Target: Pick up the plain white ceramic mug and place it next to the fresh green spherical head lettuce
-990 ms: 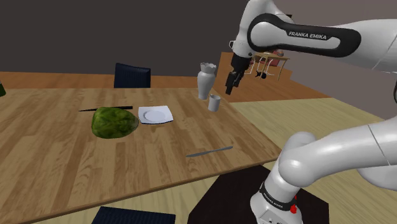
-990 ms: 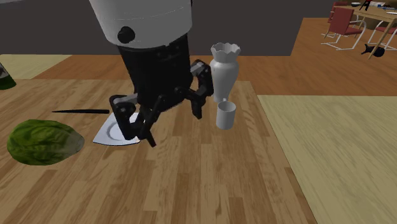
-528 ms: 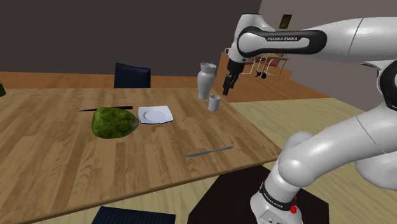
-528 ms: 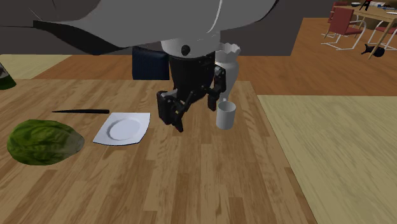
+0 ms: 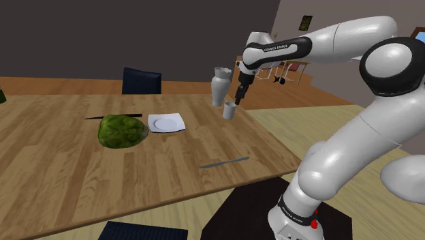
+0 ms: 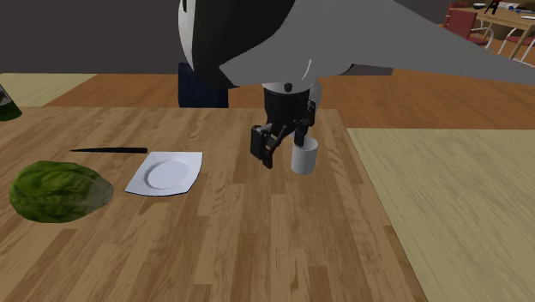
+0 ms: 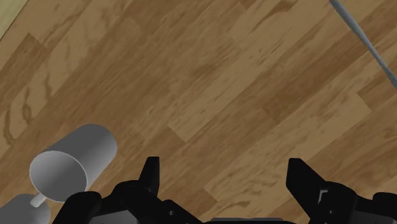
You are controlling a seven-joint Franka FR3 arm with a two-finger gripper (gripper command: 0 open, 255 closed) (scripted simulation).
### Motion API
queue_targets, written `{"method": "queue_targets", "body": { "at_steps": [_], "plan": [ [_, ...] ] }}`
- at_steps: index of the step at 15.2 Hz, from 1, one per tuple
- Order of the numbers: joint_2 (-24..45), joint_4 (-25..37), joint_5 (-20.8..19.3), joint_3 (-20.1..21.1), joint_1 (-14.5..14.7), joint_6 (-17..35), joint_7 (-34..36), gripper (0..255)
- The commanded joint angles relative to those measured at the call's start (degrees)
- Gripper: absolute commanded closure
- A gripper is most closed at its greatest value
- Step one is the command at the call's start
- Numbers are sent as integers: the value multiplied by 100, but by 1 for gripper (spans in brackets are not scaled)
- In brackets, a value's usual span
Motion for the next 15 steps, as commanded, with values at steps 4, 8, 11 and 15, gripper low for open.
{"method": "queue_targets", "body": {
  "at_steps": [4,8,11,15],
  "plan": [
    [1159,692,553,-488,31,368,-938,0],
    [2166,1362,1198,-701,-82,522,-1724,0],
    [2943,1965,1703,-714,-298,524,-2274,0],
    [3972,2915,2276,-582,-715,392,-2863,0]
  ]
}}
